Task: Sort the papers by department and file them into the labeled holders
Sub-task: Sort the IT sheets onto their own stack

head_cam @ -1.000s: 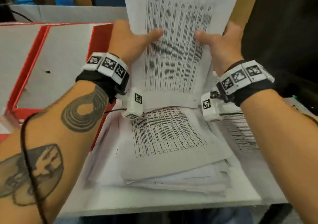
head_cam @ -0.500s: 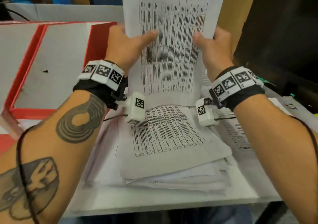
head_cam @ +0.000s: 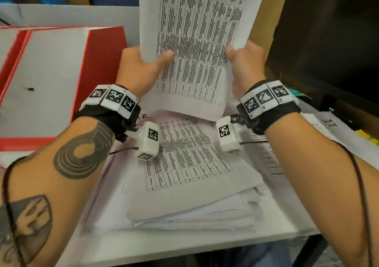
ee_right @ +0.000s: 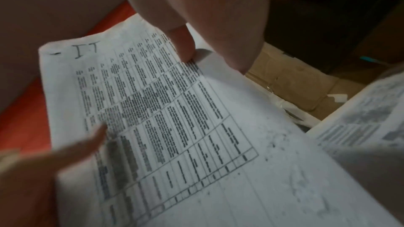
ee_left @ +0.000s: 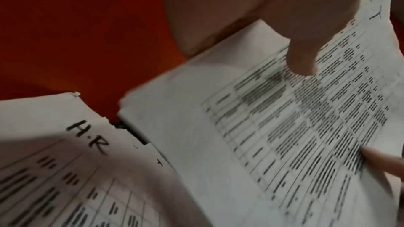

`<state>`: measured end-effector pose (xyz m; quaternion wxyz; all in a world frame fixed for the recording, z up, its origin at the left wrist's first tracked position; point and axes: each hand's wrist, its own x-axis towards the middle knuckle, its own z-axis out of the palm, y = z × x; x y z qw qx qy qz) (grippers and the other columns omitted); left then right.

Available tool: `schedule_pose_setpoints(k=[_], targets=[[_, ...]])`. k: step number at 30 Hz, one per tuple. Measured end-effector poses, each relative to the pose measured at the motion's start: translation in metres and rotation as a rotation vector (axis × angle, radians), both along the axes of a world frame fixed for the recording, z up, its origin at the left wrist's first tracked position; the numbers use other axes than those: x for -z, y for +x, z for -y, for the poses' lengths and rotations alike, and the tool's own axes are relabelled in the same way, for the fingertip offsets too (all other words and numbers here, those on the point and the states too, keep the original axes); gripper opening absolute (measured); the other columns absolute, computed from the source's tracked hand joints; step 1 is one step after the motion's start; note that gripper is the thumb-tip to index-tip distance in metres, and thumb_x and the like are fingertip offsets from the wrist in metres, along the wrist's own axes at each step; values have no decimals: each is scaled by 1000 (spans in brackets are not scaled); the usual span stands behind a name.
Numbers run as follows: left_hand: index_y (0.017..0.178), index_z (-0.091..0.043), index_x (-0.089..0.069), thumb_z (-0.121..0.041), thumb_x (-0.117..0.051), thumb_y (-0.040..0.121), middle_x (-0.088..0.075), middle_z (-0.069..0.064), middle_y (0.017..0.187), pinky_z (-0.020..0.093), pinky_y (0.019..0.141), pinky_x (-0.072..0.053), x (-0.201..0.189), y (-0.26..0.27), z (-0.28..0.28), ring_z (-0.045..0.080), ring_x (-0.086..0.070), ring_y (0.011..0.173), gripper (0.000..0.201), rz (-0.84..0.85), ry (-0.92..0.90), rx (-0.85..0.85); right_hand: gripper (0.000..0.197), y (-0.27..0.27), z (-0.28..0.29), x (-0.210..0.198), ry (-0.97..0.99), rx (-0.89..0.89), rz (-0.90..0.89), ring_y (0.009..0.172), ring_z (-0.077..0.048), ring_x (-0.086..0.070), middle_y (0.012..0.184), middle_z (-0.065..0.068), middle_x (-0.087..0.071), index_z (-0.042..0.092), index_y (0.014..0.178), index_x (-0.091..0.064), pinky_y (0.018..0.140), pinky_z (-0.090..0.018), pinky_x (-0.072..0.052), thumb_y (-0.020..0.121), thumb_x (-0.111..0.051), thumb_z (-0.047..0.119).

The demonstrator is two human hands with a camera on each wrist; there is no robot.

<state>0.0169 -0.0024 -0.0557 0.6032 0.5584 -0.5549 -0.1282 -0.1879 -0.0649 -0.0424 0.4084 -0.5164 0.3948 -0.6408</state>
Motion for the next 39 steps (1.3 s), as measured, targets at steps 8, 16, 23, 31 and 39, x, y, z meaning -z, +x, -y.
schedule_pose_setpoints(k=[8, 16, 23, 31, 39], targets=[[94, -16, -54, -38, -71, 96, -61, 7, 90, 32, 70, -40, -44, -78, 21, 25, -55, 83, 27, 620, 262, -1, 38, -48, -29, -56, -664, 550, -805, 101, -28, -58, 109, -14, -61, 7, 108, -58, 92, -42, -48, 74, -54, 24], [113, -21, -71, -53, -69, 92, -70, -2, 98, 33, 80, -46, -55, -115, 24, 24, -65, 94, 39, 910, 457, 198, 23, -73, -29, -66, -309, 103, -1746, 75, -35, -58, 76, -15, -61, 3, 107, -73, 64, -38, -50, 89, -60, 7], [96, -3, -68, -22, -66, 100, -74, 4, 68, 17, 46, -53, -31, -70, 35, 8, -64, 50, 19, 509, 707, 308, 26, -93, 15, -34, 53, -44, -1730, 81, -25, -54, 86, -7, -61, 0, 112, -71, 70, -39, -50, 86, -69, 3], [118, -8, -70, -16, -65, 101, -78, 9, 110, 15, 49, -53, 15, -111, 59, 19, -68, 84, 20, 334, 901, 505, 44, -94, 61, 10, 211, -84, -2322, 117, -31, -62, 133, -13, -63, -1, 128, -64, 89, -31, -46, 99, -68, 31], [117, -2, -70, -25, -65, 101, -78, 7, 90, 21, 53, -50, 25, -114, 68, 14, -67, 62, 28, 572, 973, 572, 57, -151, 231, 102, 428, -237, -2256, 89, -24, -67, 108, 5, -72, 30, 93, -72, 71, -40, -56, 49, -86, 63]])
